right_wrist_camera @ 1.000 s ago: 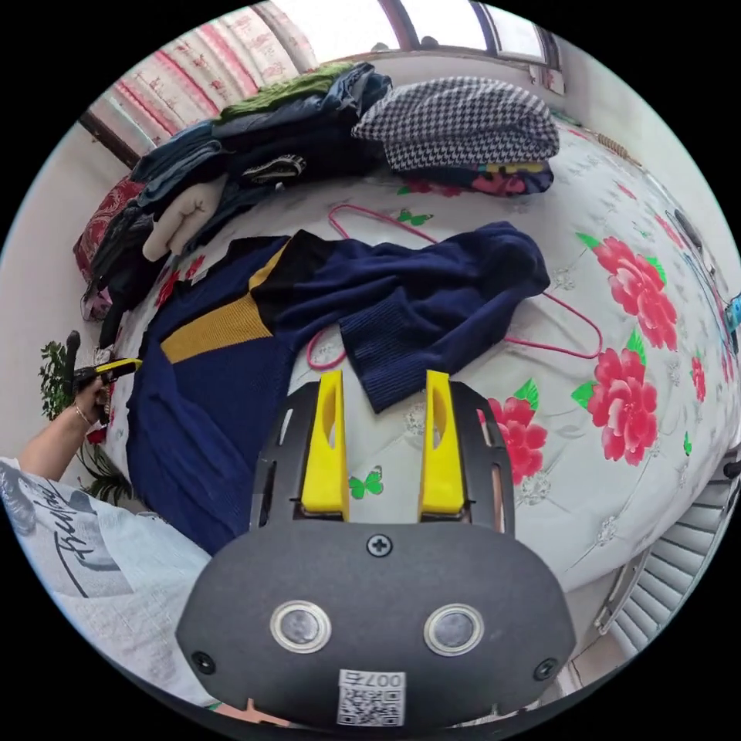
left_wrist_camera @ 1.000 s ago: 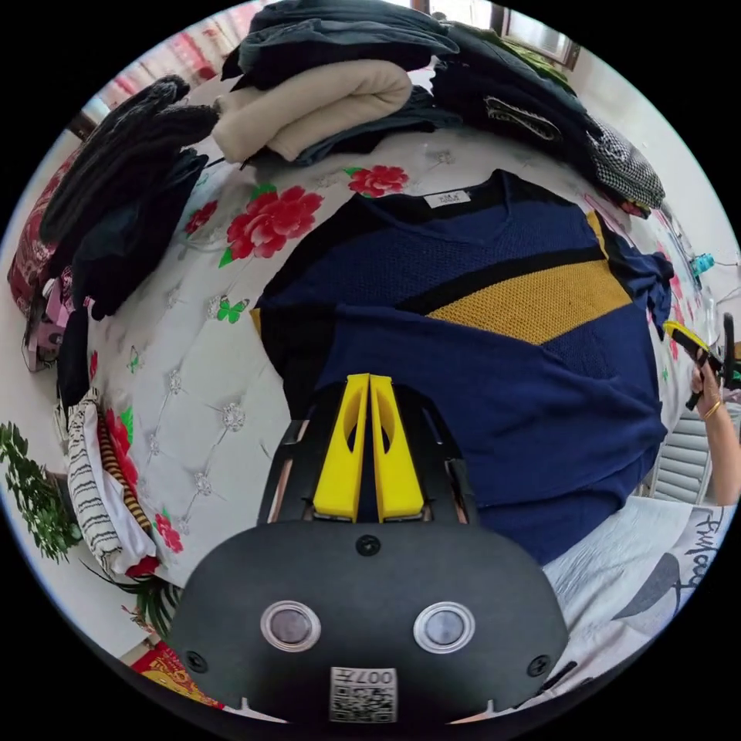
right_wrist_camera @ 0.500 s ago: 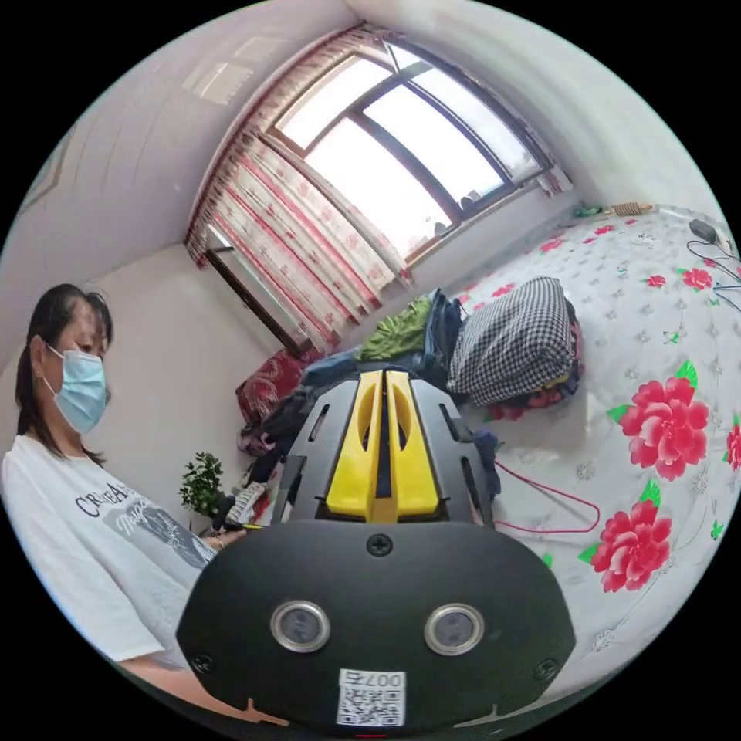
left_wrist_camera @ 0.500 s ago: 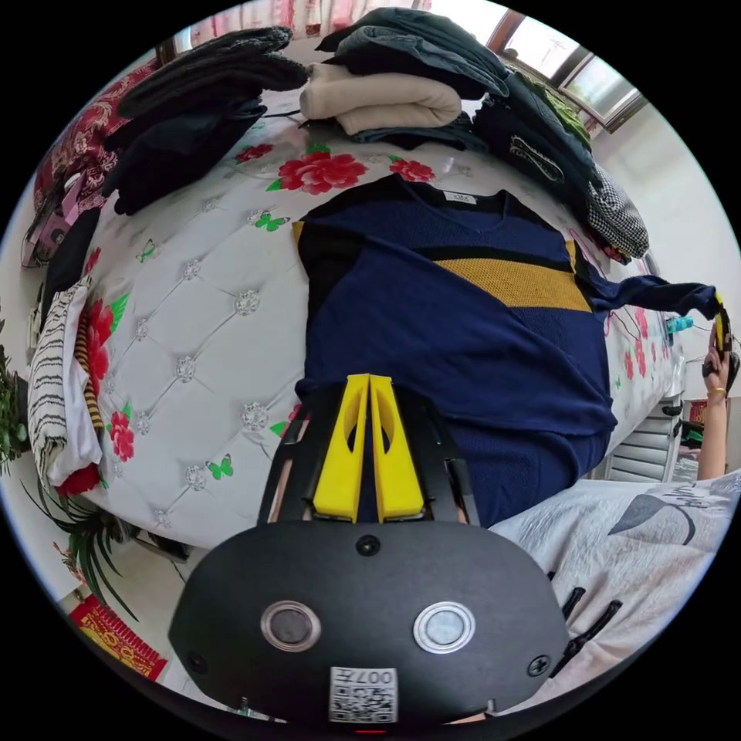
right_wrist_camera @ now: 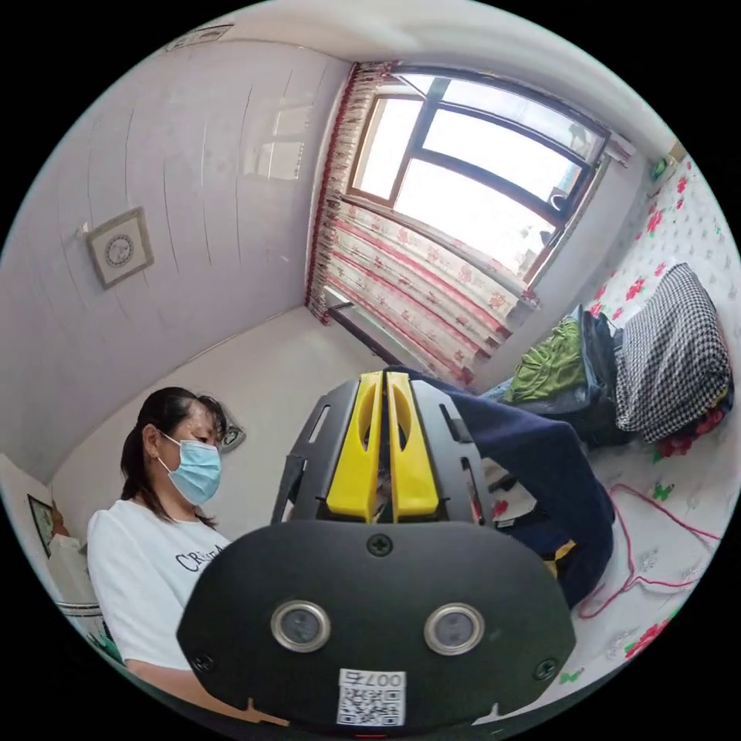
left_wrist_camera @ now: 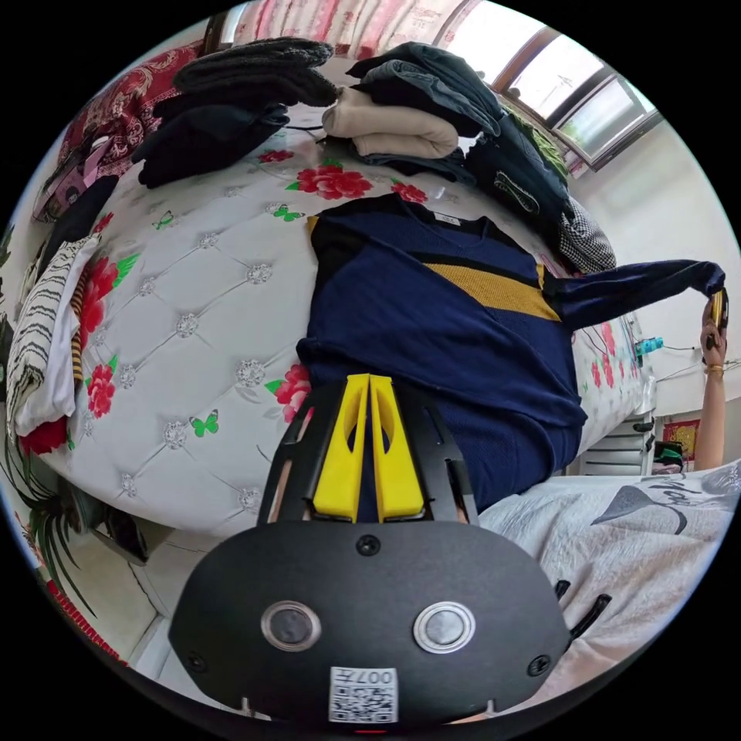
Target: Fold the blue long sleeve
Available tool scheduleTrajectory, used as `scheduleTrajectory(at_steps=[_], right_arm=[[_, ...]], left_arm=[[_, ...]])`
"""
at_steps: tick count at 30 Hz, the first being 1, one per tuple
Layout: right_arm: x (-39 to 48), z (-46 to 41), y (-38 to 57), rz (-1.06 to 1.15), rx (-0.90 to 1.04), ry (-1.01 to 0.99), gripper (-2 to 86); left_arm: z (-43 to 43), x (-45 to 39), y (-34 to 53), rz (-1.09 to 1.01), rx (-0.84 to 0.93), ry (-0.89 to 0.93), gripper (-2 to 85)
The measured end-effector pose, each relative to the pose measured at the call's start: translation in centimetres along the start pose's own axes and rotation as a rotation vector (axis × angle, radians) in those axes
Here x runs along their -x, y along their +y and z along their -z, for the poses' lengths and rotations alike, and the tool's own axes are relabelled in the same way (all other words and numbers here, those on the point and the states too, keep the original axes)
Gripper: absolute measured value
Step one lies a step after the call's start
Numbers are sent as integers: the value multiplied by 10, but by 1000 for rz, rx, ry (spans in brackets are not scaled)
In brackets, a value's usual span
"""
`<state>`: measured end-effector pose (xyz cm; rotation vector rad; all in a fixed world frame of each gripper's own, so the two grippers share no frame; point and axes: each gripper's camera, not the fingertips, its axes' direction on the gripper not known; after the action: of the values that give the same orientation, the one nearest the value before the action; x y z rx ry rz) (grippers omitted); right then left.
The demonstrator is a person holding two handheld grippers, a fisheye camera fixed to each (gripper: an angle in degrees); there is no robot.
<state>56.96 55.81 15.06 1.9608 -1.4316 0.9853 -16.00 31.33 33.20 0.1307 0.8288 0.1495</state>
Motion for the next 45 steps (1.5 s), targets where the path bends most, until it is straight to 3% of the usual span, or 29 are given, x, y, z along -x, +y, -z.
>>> scheduleTrajectory(at_steps=[5,9,14,16,18,23,25,30,34,38,40,45], right_arm=[[63,-126,50,108,331,-160,-2],[87,-236,169,109,613,-269,1],[65,-329,348,36,922,-192,13],[49,-359,424,17,1140,-126,18],[37,-366,455,-1,1218,-124,20],[-10,-344,458,-30,1144,22,24],[-42,-323,454,13,1133,218,26],[-110,-267,445,55,1122,600,28],[-161,-242,452,76,1159,792,30],[-196,-252,478,171,1280,854,25],[-215,-258,495,227,1346,900,14],[-238,-231,494,229,1329,963,0]], left_arm=[[22,17,19,28,-44,39,-10],[30,31,38,53,-48,55,-10],[37,49,63,101,-32,51,-10],[40,58,72,121,-21,39,-9],[46,69,82,142,-10,18,-9],[55,81,90,145,-4,5,-5],[58,77,88,104,-26,31,3],[65,30,72,-210,-80,126,85],[44,-2,60,-371,24,1,83],[28,-19,40,-434,140,-84,32],[36,-17,26,-399,175,-49,24],[86,45,-1,22,171,288,17]])
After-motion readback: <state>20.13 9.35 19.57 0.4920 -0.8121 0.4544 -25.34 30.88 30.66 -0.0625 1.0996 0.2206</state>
